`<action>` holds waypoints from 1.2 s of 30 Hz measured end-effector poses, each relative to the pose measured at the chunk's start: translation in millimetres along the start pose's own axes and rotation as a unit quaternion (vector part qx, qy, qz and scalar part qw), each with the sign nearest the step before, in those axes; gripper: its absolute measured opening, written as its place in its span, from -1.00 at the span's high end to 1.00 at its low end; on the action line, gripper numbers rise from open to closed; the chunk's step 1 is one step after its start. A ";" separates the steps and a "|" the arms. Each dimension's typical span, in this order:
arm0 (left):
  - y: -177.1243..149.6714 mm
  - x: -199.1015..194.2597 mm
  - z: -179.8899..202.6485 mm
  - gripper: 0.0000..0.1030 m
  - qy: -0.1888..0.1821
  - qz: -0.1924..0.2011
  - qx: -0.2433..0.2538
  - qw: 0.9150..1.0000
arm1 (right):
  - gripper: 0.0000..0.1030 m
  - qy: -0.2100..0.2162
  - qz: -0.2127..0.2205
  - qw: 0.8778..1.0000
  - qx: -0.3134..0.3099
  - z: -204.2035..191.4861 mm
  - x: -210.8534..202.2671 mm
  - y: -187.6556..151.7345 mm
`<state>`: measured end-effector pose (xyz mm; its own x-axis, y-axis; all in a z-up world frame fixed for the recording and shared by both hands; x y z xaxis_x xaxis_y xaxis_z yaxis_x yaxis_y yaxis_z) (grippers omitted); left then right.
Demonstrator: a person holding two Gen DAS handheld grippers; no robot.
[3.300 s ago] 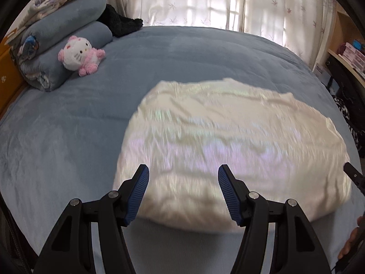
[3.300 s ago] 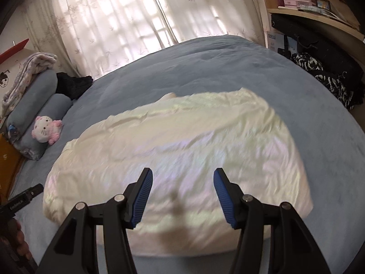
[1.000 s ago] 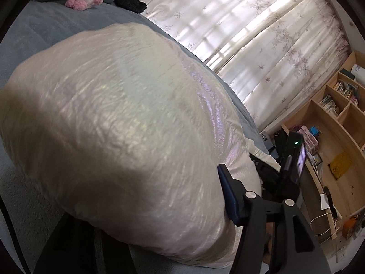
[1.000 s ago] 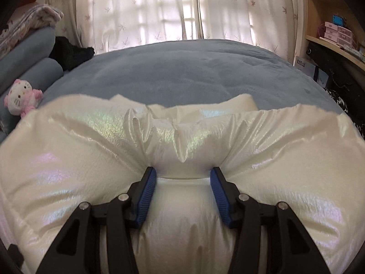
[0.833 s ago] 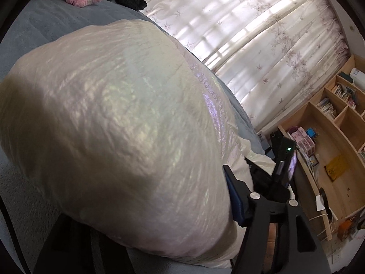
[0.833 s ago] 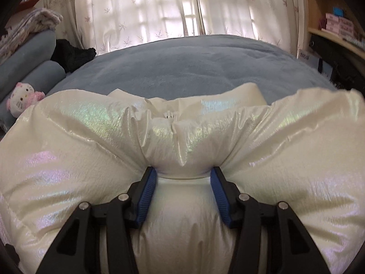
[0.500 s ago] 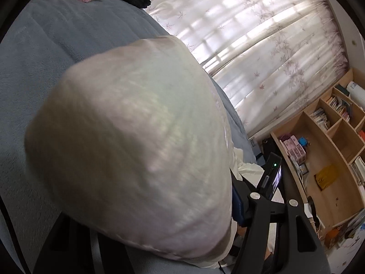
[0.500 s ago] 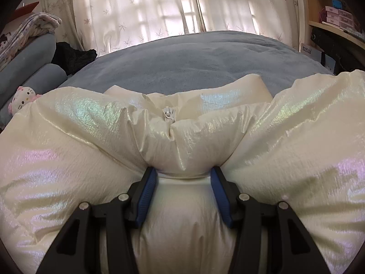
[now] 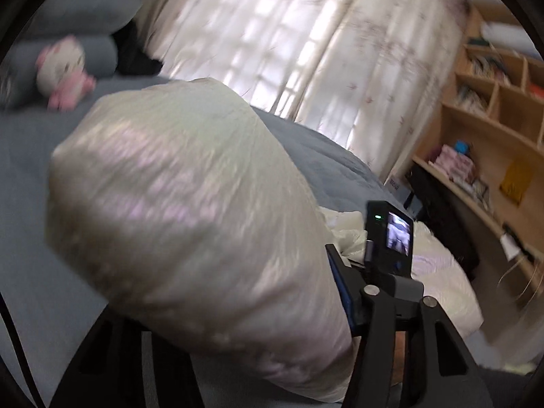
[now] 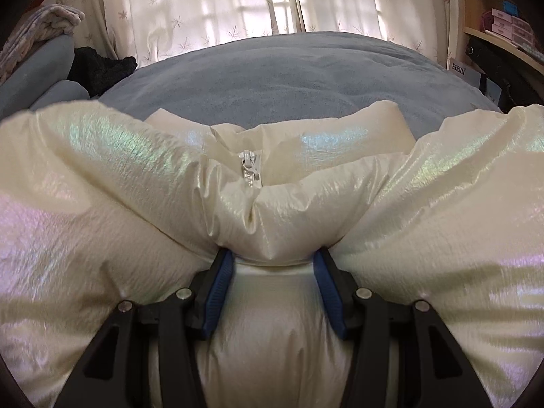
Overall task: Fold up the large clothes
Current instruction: 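Hold the rolled bundle with the left gripper while the right gripper presses the collar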
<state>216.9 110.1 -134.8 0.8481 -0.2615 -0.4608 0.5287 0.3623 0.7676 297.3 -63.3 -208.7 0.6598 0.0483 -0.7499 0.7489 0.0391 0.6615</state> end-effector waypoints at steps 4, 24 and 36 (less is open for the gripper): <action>0.2 -3.9 9.5 0.04 0.008 0.007 0.017 1.000 | 0.02 0.012 0.000 1.000 0.007 4.0 -3.3 1.2; 9.5 -34.0 68.1 0.12 0.013 0.041 0.131 0.990 | 0.37 0.106 -0.009 0.993 0.042 46.3 -33.3 44.8; 7.7 -35.9 92.5 0.15 0.010 0.047 0.176 0.983 | 0.38 0.105 -0.054 0.993 0.029 43.0 -5.7 47.0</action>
Point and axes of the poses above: each gripper's, at about its wrist camera, not at the fingertips, and x roughly the way its jaws point, z to its right, y to its top, the point moved 3 cm from there along x, roughly the way its jaws point, and after that the axes turned 4 degrees about -x, right-handed, at the moved point
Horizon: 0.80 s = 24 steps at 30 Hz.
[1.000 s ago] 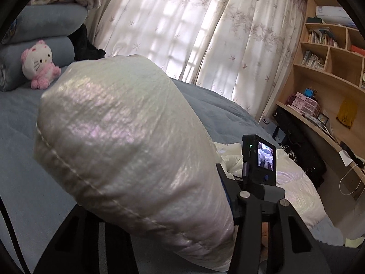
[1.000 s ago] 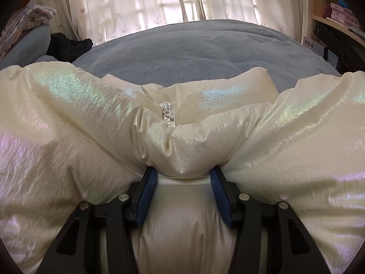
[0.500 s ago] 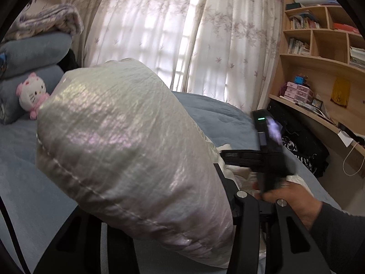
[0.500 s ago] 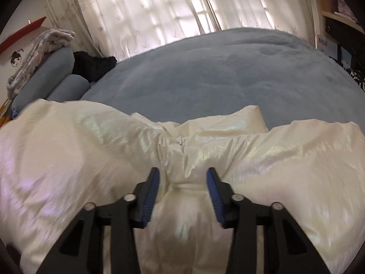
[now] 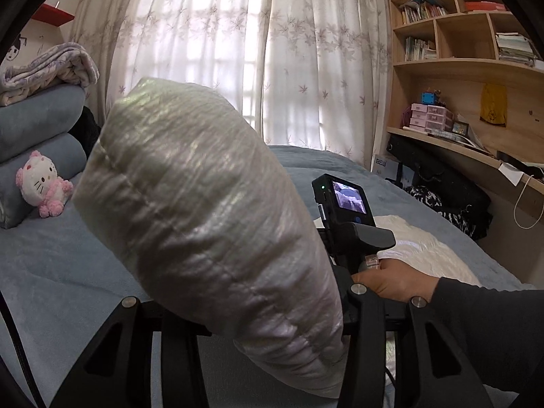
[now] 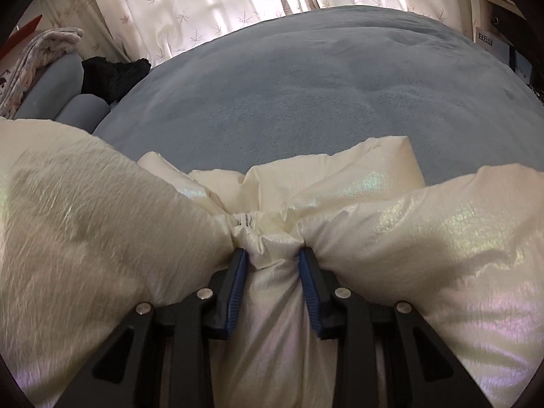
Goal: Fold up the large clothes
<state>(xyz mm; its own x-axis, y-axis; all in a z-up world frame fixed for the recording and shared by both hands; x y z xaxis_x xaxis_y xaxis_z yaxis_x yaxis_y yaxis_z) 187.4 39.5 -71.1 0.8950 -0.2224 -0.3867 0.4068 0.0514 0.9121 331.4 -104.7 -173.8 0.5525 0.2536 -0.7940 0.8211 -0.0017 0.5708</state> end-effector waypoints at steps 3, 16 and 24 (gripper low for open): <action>2.9 -2.7 5.3 0.15 0.000 0.000 0.014 1.000 | 0.38 0.009 0.006 1.000 0.000 0.0 -17.6 -10.0; 4.4 -12.8 13.3 0.14 -0.006 -0.013 0.011 1.000 | 0.38 0.017 0.032 0.999 -0.023 -6.3 -69.3 -71.5; -1.4 -11.0 11.8 0.14 -0.006 -0.035 0.002 0.999 | 0.38 0.003 0.054 0.998 -0.038 -8.3 -52.8 -86.9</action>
Point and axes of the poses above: each gripper's, at about its wrist camera, not at the fingertips, and x roughly the way its jaws point, z to its right, y to its top, the point moved 3 cm from there along x, roughly the way its jaws point, and after that the axes turned 4 degrees about -x, right-handed, at the moved point
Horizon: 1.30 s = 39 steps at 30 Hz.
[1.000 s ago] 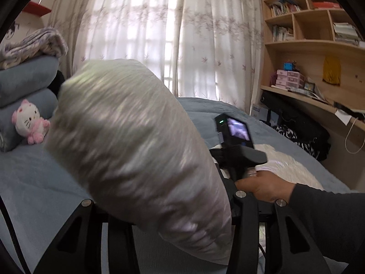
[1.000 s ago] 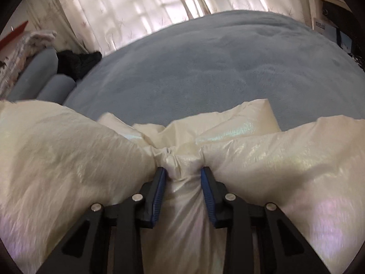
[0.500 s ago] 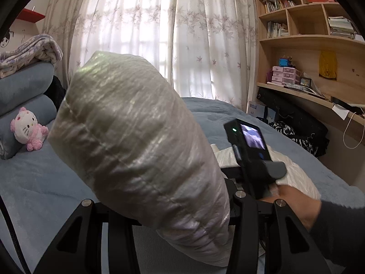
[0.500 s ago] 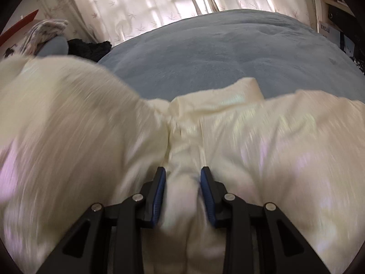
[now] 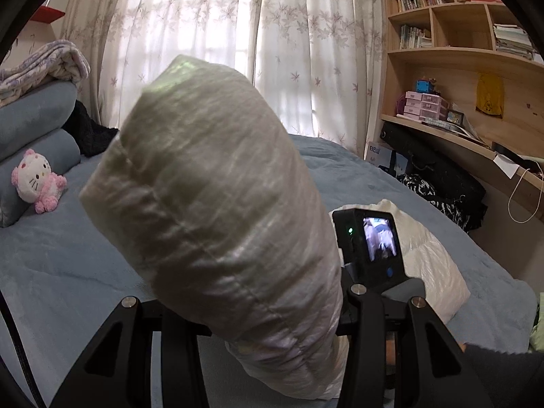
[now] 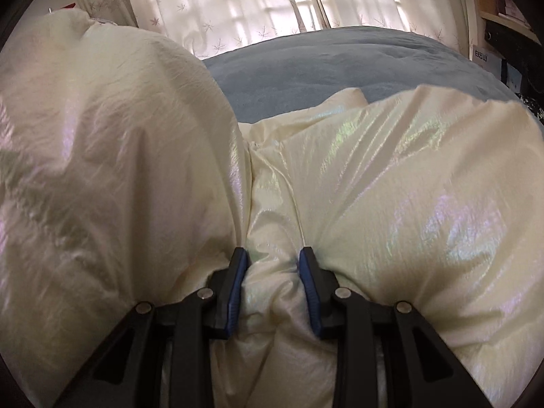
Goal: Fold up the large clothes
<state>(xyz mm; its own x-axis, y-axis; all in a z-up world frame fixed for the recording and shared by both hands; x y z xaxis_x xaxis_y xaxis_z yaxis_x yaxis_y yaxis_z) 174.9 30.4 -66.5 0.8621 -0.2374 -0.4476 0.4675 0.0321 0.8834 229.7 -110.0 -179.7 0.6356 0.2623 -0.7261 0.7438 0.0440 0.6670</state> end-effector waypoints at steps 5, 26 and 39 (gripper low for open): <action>-2.2 -0.2 4.7 0.14 0.002 -0.007 0.008 1.000 | 0.38 -0.003 0.019 1.000 -0.003 0.9 4.1 -7.3; 0.7 -13.1 40.0 0.14 0.019 -0.009 0.084 0.996 | 0.38 0.078 -0.014 0.995 0.054 28.0 -32.0 -7.7; -11.6 -8.2 99.3 0.14 0.001 -0.029 0.159 0.987 | 0.37 0.030 0.087 0.991 0.092 139.5 -167.1 -30.2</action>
Point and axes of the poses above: each gripper's, at about its wrist camera, not at the fingertips, and x roughly the way its jaws point, z to its right, y to its top, the point moved 3 cm from there along x, roughly the way its jaws point, and after that the axes turned 4 degrees about -x, right-handed, at the moved point
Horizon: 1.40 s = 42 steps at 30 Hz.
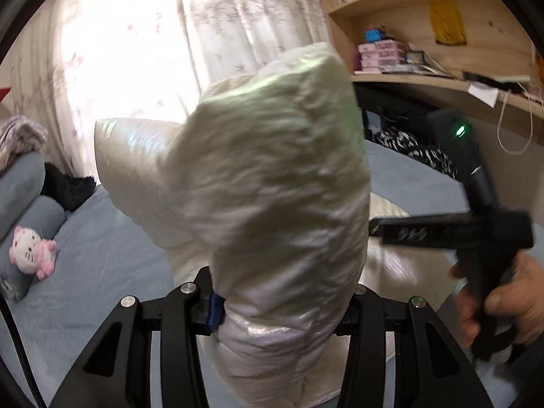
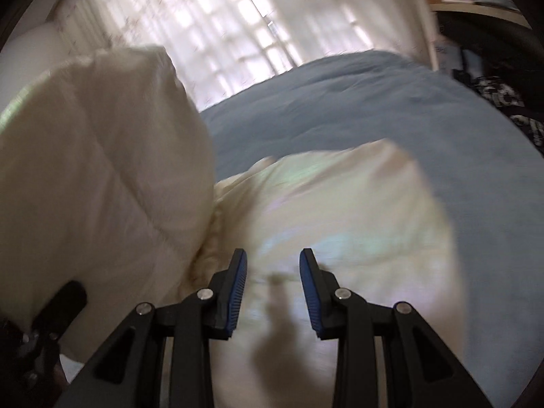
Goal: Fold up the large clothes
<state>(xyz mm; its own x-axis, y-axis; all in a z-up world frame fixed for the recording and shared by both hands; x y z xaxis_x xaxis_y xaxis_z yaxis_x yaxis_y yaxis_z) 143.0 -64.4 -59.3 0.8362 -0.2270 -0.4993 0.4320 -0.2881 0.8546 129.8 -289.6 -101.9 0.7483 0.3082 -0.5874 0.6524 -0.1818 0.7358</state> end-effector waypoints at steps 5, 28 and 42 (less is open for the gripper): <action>-5.0 7.5 28.6 0.14 0.002 -0.017 0.048 0.999 | 0.37 -0.034 0.015 0.999 0.028 30.2 -10.9 -8.0; -88.6 49.1 173.7 0.09 0.104 -0.033 0.392 0.913 | -0.03 -0.016 0.031 0.989 0.147 103.7 -67.0 -16.6; -78.1 51.9 170.6 -0.19 0.063 -0.045 0.408 0.910 | -0.55 0.078 -0.054 0.991 -0.098 -36.1 -9.0 90.3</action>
<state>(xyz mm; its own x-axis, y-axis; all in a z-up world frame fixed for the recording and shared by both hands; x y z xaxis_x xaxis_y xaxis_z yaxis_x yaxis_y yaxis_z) 95.1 -212.4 -176.3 0.8644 -0.0754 -0.4971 0.1487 -0.9061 0.3961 177.7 -275.0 -18.0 0.6384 0.4589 -0.6180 0.6797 0.0405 0.7323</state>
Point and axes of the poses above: each gripper's, at about its wrist camera, not at the fingertips, and x roughly the way its jaws point, z to its right, y to its top, the point moved 3 cm from there along x, roughly the way its jaws point, and after that the axes turned 4 degrees about -x, right-handed, at the moved point
